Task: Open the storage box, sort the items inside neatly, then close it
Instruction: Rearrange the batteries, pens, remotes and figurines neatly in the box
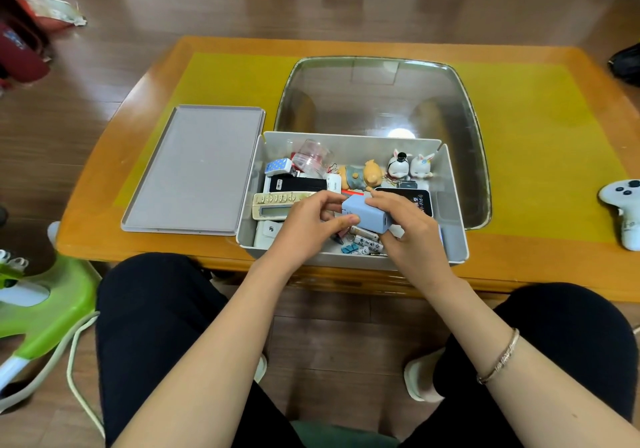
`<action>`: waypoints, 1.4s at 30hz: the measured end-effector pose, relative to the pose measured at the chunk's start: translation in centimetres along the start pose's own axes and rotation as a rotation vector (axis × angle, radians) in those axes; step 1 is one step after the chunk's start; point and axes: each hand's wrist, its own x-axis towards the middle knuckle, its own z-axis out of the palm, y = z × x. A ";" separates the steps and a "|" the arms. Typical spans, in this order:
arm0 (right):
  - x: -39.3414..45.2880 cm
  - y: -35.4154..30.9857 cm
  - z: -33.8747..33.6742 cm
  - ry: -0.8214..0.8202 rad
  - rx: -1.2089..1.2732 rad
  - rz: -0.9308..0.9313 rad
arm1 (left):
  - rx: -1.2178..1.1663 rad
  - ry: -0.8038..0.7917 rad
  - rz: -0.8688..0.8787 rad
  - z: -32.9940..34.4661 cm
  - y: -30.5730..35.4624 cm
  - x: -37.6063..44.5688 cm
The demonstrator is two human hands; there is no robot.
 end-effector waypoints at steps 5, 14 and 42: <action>0.0 0.1 0.1 0.014 -0.028 0.031 | 0.128 0.105 0.015 0.7 0.0 0.0; 0.0 0.1 0.4 0.016 0.010 0.111 | 0.140 0.199 0.101 1.2 -0.1 -0.2; 2.5 0.5 -3.6 -0.054 0.318 0.432 | 0.223 -0.062 0.190 2.9 2.3 0.4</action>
